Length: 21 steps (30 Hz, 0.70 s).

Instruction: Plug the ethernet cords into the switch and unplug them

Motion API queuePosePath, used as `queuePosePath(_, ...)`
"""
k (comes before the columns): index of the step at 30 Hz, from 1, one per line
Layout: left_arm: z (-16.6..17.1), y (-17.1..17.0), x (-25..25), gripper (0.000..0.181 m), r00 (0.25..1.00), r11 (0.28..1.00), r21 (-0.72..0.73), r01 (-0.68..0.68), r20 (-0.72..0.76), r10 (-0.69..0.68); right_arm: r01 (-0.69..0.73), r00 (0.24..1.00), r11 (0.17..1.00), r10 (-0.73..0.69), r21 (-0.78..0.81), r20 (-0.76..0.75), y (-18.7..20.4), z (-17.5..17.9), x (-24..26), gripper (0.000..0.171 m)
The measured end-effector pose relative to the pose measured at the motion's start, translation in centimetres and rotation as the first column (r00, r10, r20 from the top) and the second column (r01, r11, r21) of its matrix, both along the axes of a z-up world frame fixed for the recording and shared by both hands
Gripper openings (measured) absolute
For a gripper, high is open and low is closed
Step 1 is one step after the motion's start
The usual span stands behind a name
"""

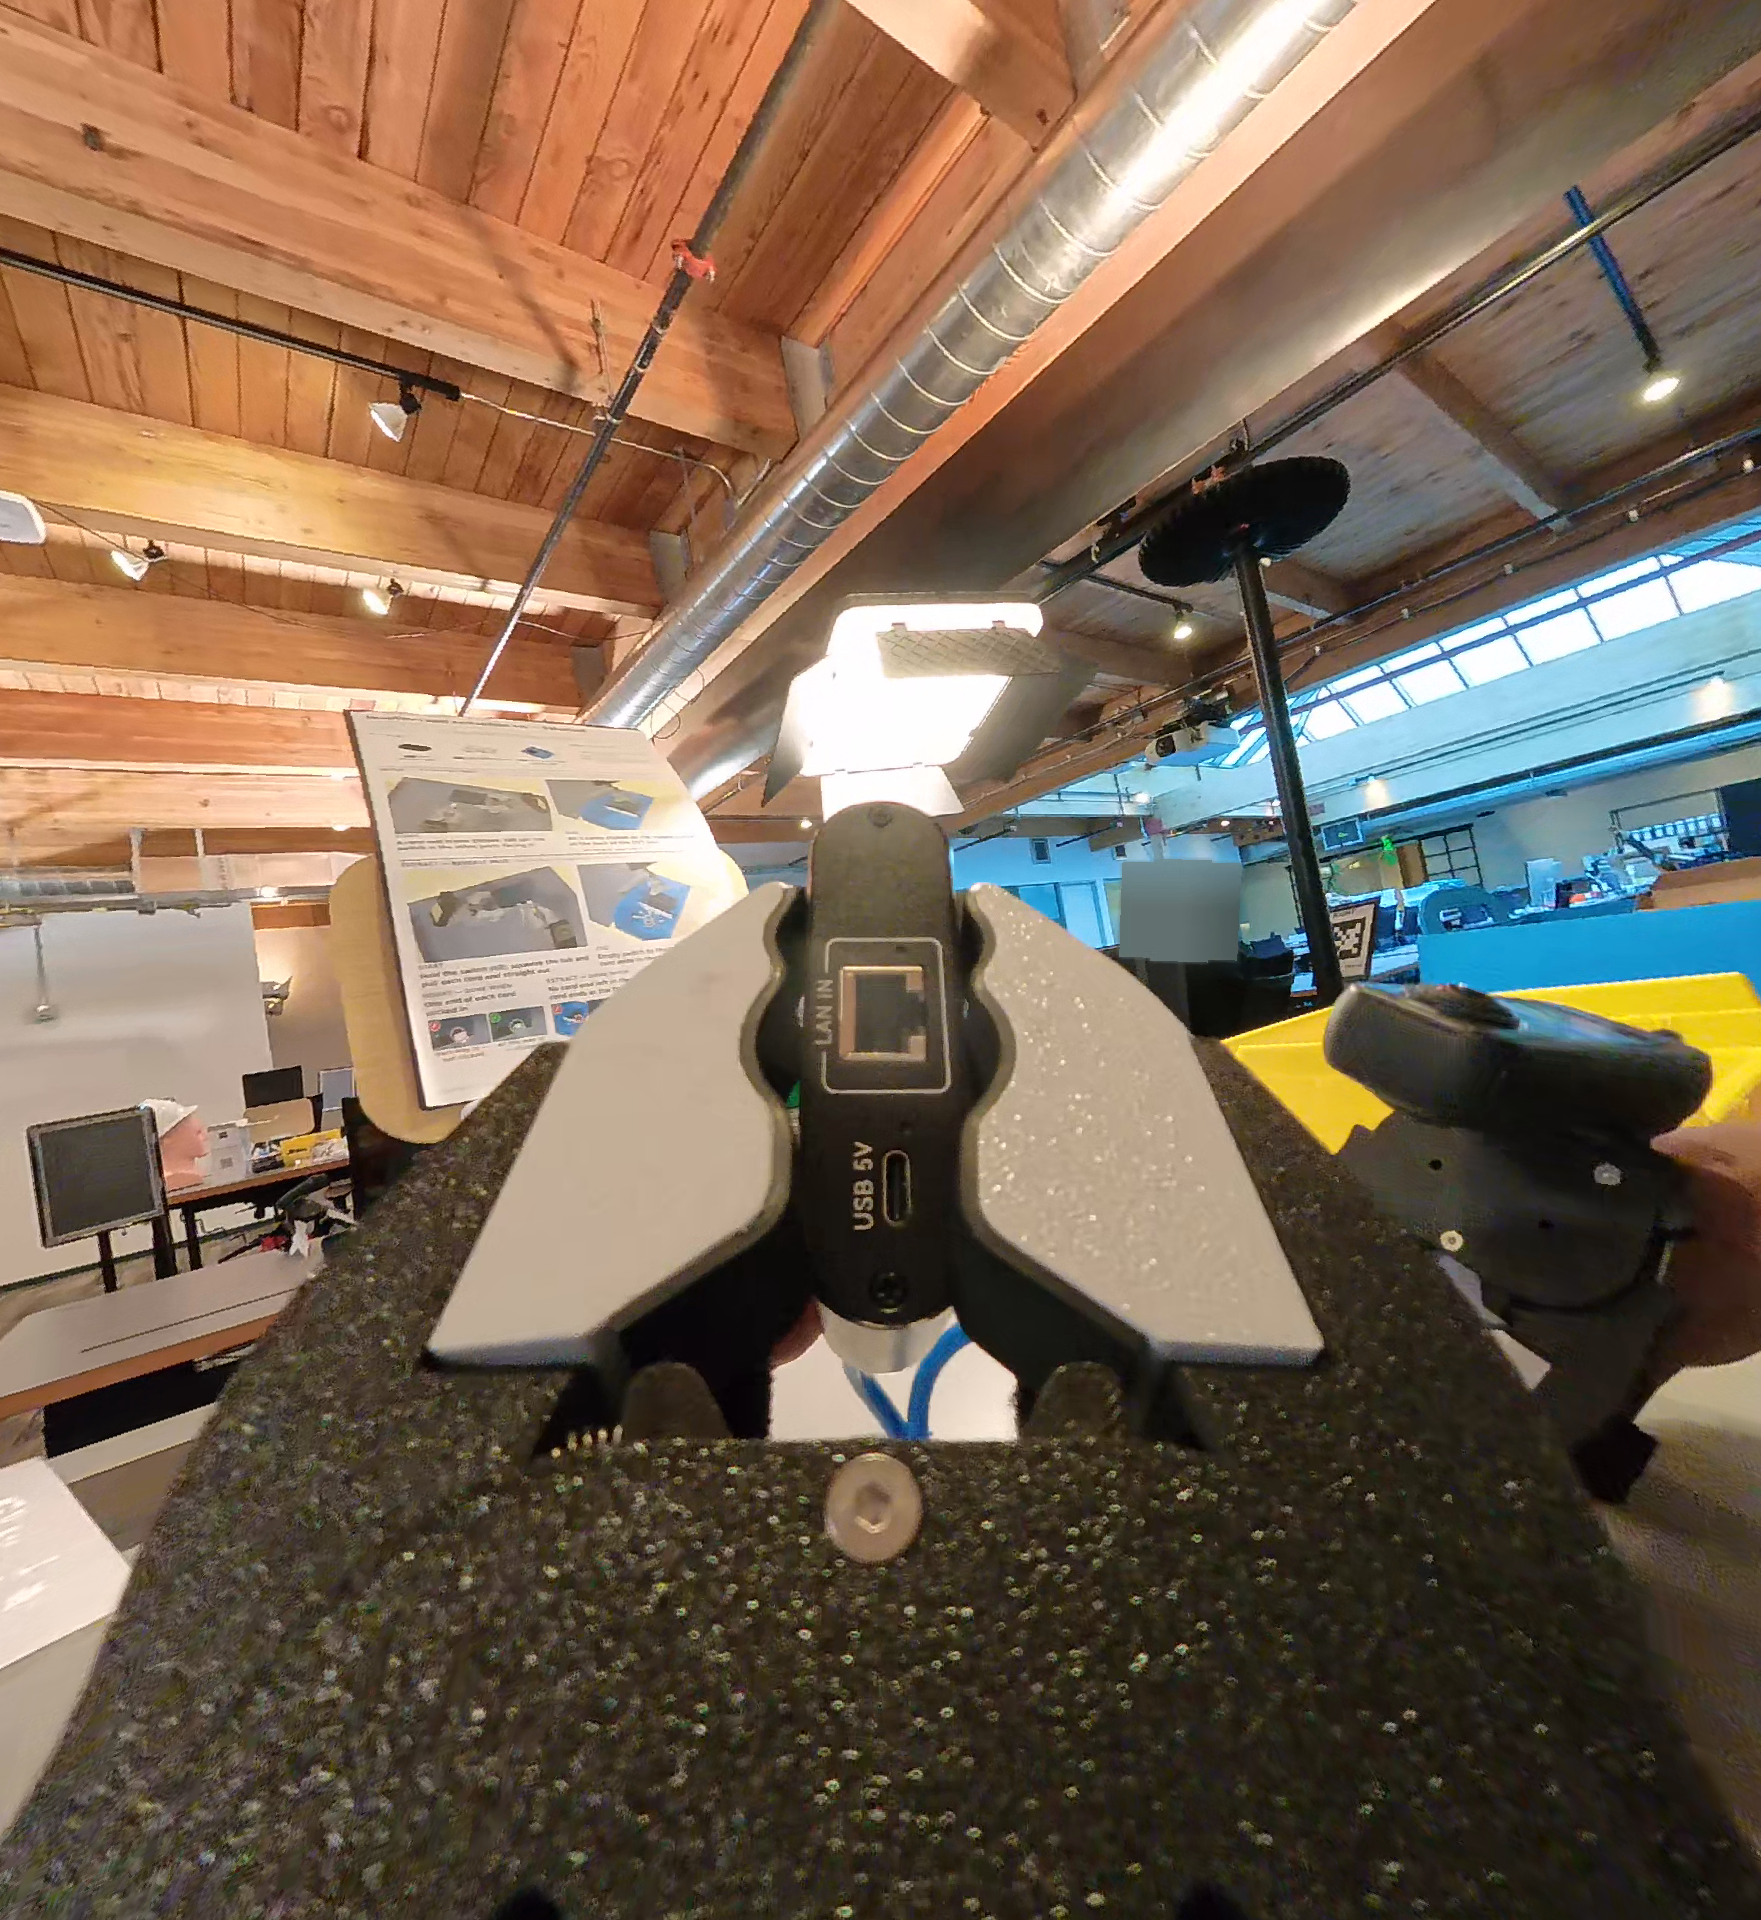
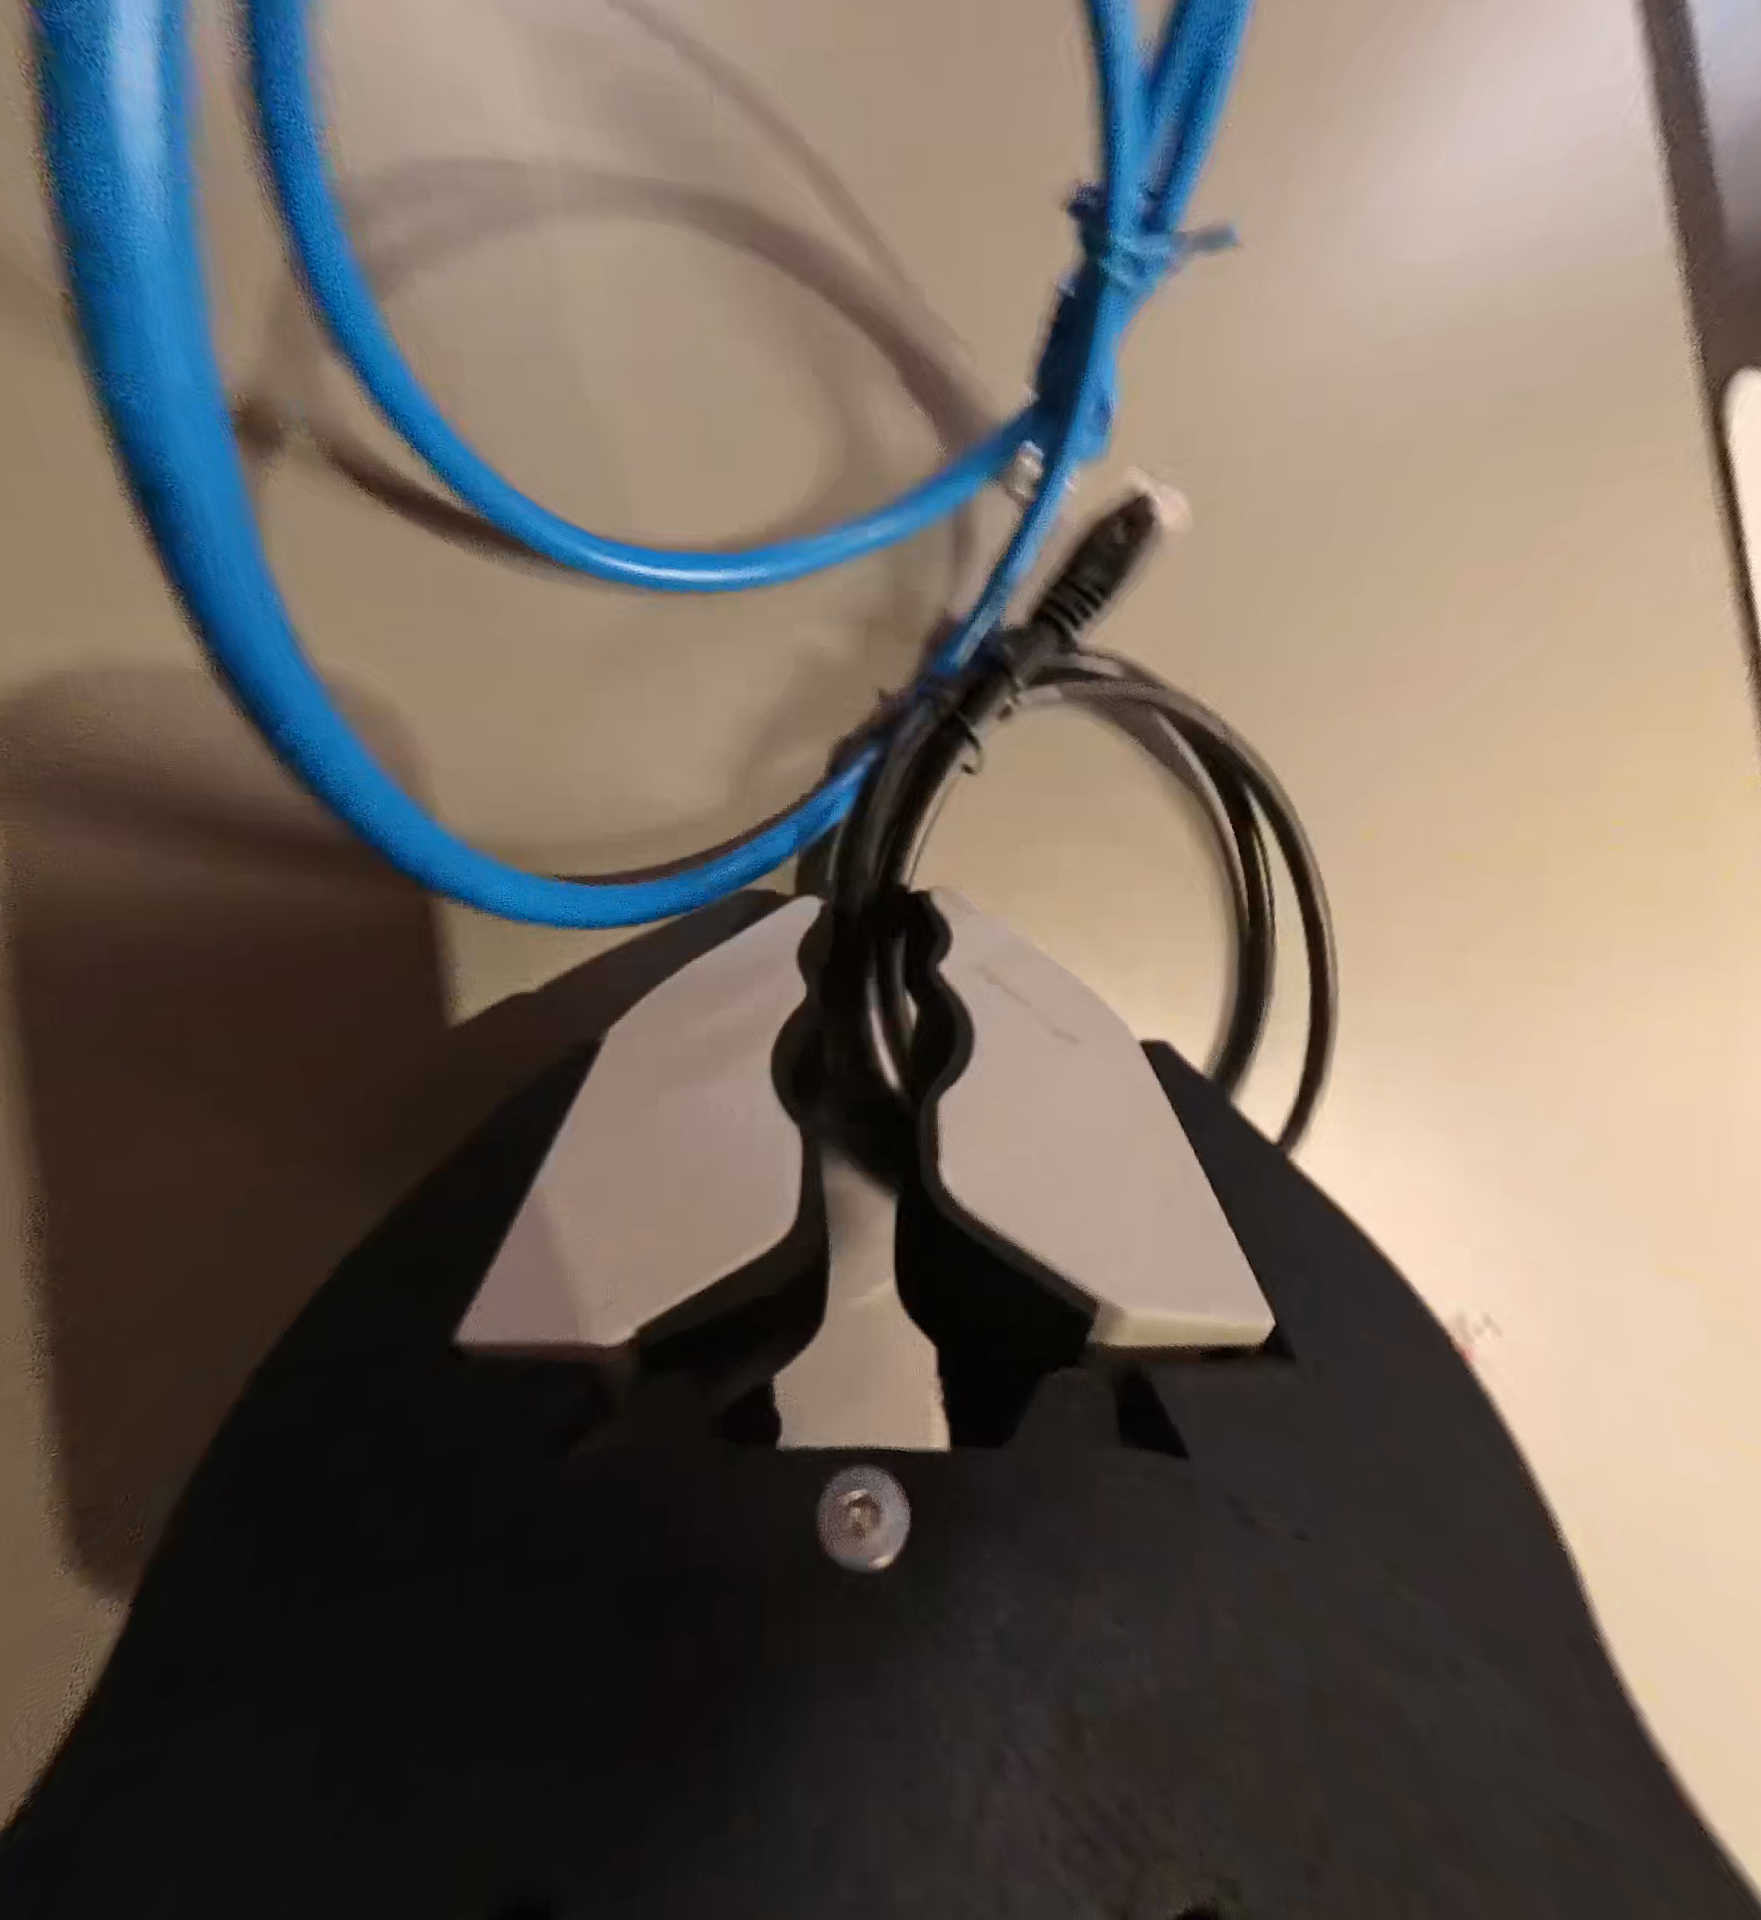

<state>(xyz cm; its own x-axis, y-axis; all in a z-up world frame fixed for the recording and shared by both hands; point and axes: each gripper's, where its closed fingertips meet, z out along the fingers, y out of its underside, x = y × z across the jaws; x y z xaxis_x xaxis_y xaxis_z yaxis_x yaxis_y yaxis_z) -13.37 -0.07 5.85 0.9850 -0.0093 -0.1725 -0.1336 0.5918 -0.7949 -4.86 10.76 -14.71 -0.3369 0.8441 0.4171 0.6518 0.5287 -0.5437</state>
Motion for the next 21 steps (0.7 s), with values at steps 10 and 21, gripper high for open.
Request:
queuePosePath(10,-0.9,1.0,-0.5,0.027,1.0,0.997,-0.072,-0.015,0.02,0.016,0.309,0.948,0.951,-0.307,0.012,-0.089,7.2,0.3,4.1,0.011)
queuePosePath(21,-2.6,3.0,1.8,0.027,0.993,0.974,-0.196,0.114,0.005,-0.115,0.253,0.895,0.962,-0.273,-0.103,-0.351,6.1,4.5,4.2,0.028)
